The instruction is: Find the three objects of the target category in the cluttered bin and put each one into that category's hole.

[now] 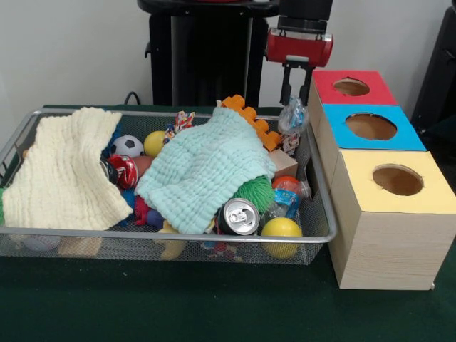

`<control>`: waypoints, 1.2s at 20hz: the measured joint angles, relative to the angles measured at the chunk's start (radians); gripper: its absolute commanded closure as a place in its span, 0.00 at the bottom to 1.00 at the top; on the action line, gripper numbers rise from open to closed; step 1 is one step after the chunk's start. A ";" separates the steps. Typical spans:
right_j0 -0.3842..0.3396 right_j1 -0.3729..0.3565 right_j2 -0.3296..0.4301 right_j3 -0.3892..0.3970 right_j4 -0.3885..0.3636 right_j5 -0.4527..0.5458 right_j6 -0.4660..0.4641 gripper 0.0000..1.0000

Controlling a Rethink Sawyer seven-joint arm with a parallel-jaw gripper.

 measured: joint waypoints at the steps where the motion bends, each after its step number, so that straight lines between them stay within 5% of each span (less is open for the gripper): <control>1: 0.003 -0.007 -0.004 0.000 0.000 0.005 0.000 1.00; 24: 0.187 -0.134 -0.160 -0.045 0.021 0.271 0.000 1.00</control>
